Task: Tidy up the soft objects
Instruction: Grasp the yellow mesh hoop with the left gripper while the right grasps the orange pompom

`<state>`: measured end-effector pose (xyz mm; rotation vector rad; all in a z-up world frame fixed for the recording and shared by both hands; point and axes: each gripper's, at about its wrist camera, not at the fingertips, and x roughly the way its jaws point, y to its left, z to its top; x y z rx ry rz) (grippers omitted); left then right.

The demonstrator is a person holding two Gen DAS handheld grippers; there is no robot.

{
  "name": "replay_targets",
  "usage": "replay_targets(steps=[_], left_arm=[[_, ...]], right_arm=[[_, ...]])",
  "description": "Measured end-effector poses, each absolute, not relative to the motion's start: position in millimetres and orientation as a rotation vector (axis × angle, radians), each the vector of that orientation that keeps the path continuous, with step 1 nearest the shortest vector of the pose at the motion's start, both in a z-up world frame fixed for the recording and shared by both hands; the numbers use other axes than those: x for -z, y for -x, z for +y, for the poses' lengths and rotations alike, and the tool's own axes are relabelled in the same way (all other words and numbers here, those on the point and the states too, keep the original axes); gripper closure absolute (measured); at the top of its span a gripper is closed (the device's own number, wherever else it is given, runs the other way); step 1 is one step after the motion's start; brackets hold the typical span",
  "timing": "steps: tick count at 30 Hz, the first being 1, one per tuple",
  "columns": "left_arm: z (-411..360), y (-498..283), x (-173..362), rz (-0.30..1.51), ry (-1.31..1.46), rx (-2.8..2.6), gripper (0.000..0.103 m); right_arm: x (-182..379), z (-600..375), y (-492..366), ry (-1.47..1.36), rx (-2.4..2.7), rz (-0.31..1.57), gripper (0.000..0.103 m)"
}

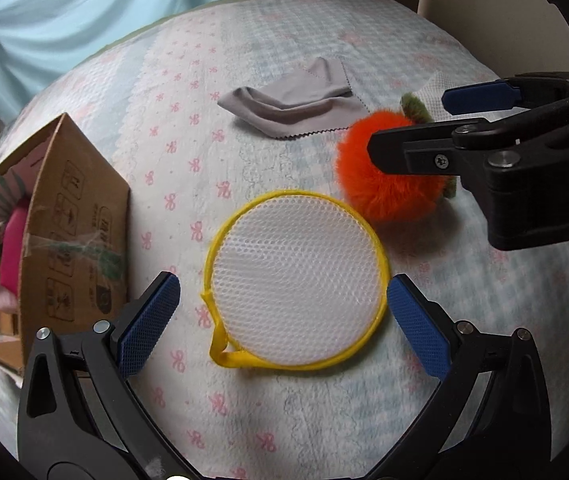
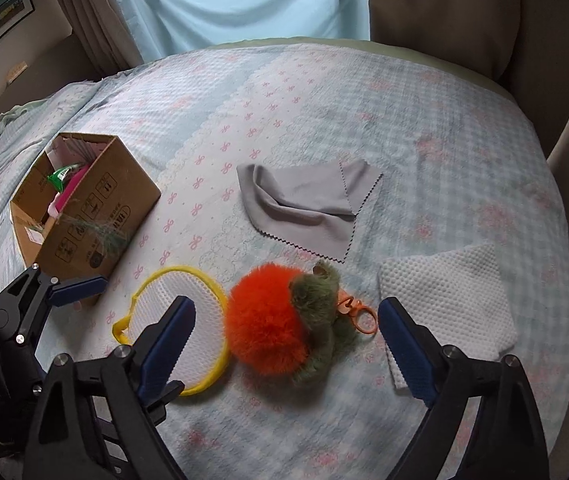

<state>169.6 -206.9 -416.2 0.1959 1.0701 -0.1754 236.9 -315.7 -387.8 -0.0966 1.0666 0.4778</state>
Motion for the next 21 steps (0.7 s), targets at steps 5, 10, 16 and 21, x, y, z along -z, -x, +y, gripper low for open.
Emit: replay_targets(steps=[5, 10, 16, 21], left_arm=[[-211, -181, 441, 1.084, -0.213, 0.195, 0.000], [-214, -190, 452, 1.089, -0.218, 0.238, 0.000], [-215, -190, 455, 1.071, -0.238, 0.289, 0.011], [-215, -186, 452, 1.060, -0.258, 0.339, 0.031]], right_arm=[[413, -309, -242, 0.117, -0.512, 1.085, 0.020], [428, -309, -242, 0.116, -0.509, 1.090, 0.039], [435, -302, -242, 0.149, -0.522, 1.096, 0.060], [432, -301, -240, 0.155, -0.521, 1.069, 0.064]])
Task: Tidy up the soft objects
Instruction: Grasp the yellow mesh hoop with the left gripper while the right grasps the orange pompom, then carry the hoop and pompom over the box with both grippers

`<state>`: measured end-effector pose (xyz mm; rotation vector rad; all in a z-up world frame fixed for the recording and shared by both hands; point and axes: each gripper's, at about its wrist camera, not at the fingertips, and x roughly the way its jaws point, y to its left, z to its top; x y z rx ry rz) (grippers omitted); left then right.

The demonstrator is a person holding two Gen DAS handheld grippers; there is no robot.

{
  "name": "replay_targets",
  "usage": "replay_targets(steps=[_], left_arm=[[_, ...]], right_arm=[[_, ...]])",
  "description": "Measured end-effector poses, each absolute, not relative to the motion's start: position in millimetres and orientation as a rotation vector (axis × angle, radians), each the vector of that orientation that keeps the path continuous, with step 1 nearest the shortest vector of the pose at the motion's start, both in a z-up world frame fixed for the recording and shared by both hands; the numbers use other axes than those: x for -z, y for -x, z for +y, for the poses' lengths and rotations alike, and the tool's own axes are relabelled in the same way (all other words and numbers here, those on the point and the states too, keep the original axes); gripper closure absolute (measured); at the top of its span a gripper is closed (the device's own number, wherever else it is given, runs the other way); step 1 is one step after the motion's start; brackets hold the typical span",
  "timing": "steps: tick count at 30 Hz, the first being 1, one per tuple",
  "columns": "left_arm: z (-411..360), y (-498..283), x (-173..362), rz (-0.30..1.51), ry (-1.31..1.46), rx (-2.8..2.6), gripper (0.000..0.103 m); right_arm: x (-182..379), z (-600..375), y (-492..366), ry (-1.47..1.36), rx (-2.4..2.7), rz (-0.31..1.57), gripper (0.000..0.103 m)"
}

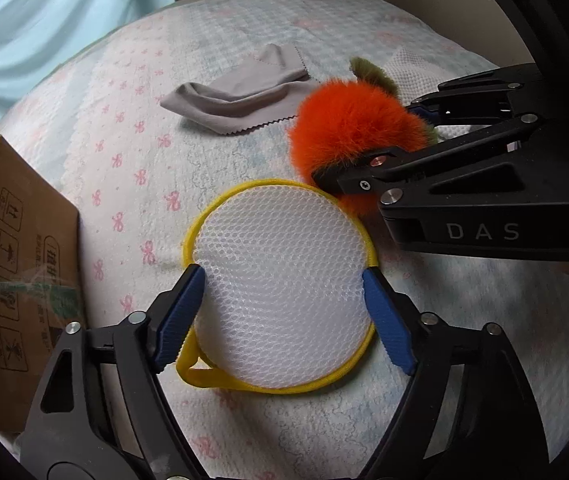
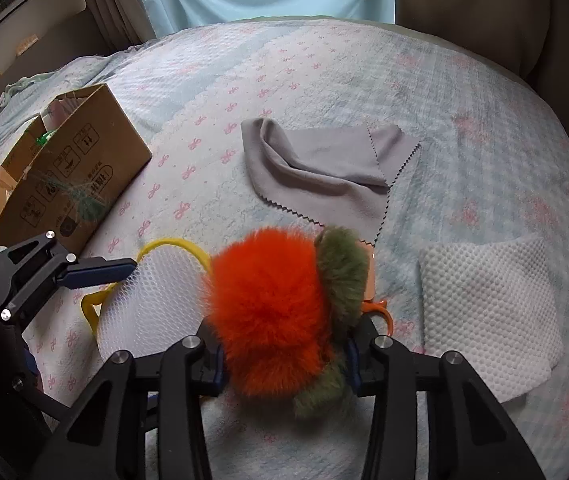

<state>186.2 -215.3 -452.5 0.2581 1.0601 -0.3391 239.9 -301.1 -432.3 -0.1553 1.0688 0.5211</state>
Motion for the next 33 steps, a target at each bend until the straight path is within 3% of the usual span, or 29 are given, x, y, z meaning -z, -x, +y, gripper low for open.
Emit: replay_targets(steps=[4, 6, 11, 22, 33], left_arm=[[-218, -183, 449, 1.058, -0.269, 0.367, 0.041], [-216, -183, 447, 1.064, -0.255, 0.369, 0.054], [-206, -187, 442, 1.070, -0.222, 0.350, 0.067], [-191, -190, 417, 1.065, -0.155, 0.318, 0.068], [-178, -185, 319, 0.951, -0.140, 0.336, 0.068]], right_arm=[[427, -302, -239, 0.150, -0.510, 1.051, 0.064], [426, -303, -238, 0.142, -0.505, 1.050, 0.064], [421, -305, -238, 0.121, -0.495, 1.042, 0.064], [387, -310, -233, 0.093, -0.453, 0.994, 0.064], [284, -302, -206, 0.069, -0.359, 0.906, 0.064]])
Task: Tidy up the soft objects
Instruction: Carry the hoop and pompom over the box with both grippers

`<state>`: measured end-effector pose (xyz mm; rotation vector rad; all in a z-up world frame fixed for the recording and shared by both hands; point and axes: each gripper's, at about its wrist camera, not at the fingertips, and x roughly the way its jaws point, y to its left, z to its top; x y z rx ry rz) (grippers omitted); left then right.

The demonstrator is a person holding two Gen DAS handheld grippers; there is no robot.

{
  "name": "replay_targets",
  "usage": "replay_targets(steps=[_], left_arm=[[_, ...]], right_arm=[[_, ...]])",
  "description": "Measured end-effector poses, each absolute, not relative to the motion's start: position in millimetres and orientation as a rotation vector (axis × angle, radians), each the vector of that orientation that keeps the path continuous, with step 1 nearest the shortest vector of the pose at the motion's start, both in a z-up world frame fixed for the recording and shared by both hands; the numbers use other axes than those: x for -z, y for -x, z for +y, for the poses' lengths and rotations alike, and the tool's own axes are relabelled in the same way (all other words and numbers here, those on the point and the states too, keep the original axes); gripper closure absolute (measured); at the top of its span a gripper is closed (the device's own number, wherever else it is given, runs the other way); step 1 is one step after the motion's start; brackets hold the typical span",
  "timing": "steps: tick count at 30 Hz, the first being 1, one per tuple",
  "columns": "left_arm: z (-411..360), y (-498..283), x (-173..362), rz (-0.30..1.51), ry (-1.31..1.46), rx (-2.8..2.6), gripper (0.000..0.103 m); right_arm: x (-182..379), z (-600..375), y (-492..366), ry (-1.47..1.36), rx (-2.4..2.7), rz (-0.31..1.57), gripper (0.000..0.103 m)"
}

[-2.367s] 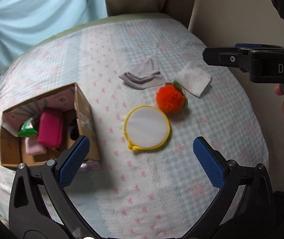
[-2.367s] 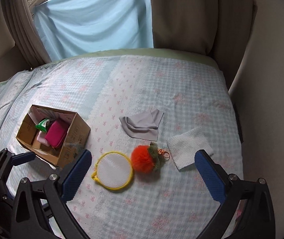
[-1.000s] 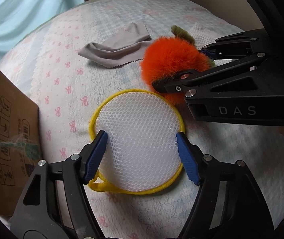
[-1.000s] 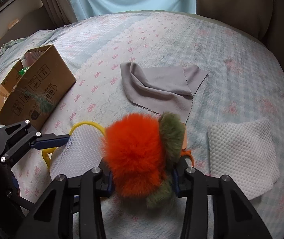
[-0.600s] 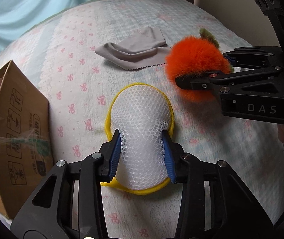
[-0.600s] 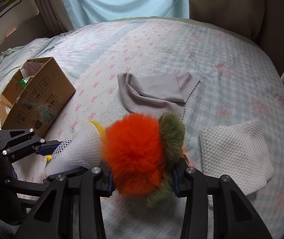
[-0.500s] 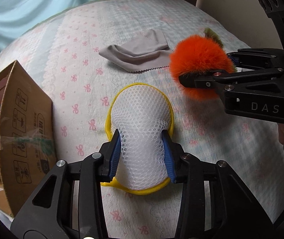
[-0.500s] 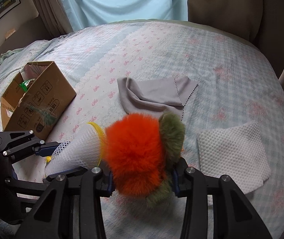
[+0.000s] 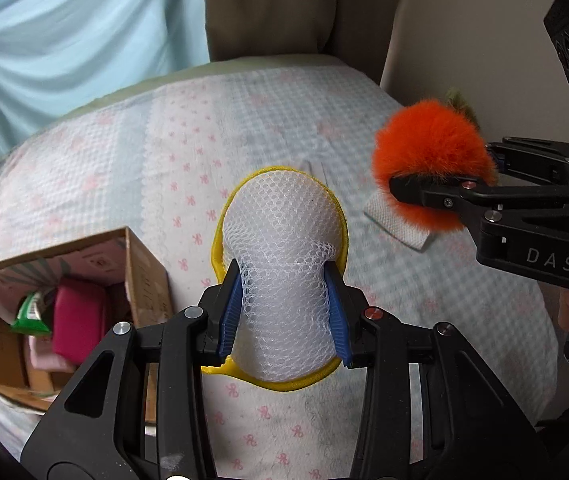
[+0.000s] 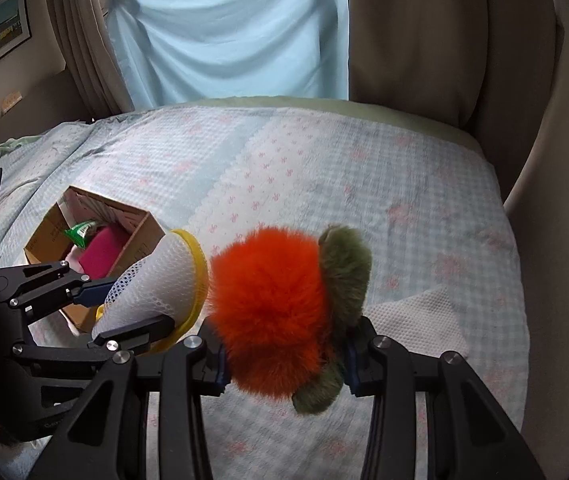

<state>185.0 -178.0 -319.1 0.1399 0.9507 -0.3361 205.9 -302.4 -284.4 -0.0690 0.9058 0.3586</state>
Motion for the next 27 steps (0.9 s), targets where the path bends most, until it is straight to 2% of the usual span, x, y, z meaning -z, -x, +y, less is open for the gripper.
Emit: replay_targets(steps=[9, 15, 21, 27], left_arm=[[-125, -173, 206, 0.878, -0.081, 0.347, 0.068], [-63, -161, 152, 0.852, -0.047, 0.334, 0.068], [14, -160, 126, 0.865, -0.040, 0.289, 0.068], [84, -161, 127, 0.898, -0.060, 0.244, 0.068]], right_arm=[[174, -254, -172, 0.037, -0.260, 0.846, 0.064], [121, -203, -155, -0.029, -0.194, 0.826, 0.064], [102, -140, -147, -0.074, -0.186, 0.824, 0.064], [109, -81, -150, -0.099, -0.189, 0.850, 0.064]])
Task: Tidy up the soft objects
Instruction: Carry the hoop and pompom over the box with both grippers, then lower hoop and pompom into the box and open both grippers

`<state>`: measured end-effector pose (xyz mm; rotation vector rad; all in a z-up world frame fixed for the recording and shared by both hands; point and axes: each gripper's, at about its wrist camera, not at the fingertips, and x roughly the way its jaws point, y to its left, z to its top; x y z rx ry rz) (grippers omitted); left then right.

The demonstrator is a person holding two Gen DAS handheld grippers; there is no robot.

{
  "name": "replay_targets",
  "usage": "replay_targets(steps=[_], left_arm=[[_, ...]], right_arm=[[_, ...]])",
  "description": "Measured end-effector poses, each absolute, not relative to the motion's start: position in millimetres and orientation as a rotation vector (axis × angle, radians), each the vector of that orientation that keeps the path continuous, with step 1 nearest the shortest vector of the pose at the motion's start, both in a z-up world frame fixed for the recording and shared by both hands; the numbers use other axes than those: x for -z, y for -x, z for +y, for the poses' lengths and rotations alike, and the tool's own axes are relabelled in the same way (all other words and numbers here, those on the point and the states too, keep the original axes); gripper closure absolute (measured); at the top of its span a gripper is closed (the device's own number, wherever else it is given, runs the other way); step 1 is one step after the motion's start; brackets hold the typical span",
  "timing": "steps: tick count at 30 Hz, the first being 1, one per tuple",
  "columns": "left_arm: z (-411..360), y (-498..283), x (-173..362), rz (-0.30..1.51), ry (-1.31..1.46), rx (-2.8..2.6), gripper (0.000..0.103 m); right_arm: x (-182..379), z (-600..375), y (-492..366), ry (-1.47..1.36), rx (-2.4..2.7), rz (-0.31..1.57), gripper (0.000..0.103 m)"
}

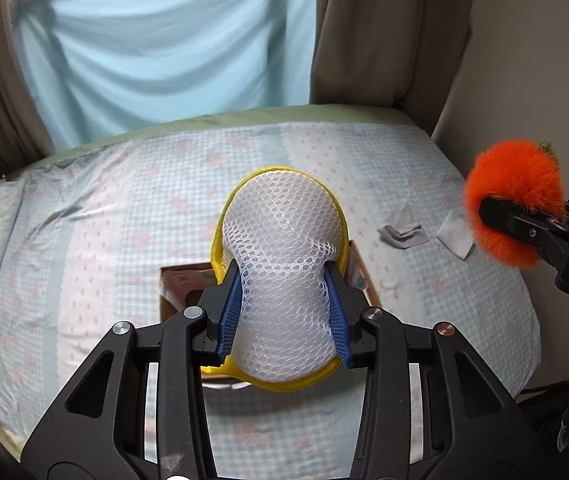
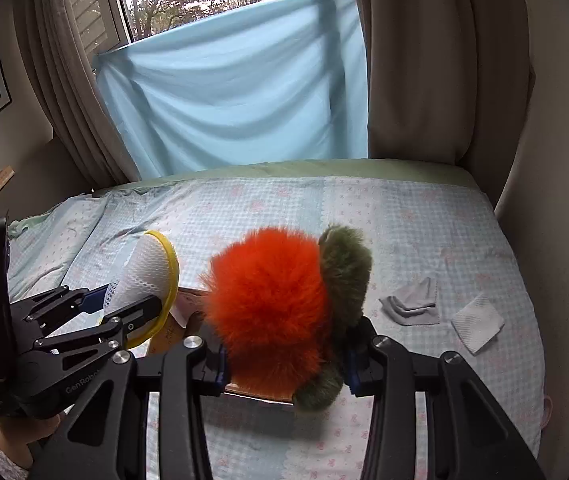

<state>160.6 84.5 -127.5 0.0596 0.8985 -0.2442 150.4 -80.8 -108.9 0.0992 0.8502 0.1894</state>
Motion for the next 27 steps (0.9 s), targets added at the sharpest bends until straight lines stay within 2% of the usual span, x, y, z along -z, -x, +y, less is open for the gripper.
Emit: replay_targets(steps=[6, 13, 27], left_arm=[[137, -167, 152, 0.982, -0.059, 0.220, 0.068], [171, -189, 211, 1.109, -0.081, 0.200, 0.067], [179, -236, 316, 1.368, -0.072, 0.181, 0.067]], right_arm=[[140, -39, -166, -0.120, -0.166, 0.935, 0.064], [197, -13, -185, -0.153, -0.146, 1.107, 0.064], [311, -2, -238, -0.246, -0.136, 1.465, 0.064]])
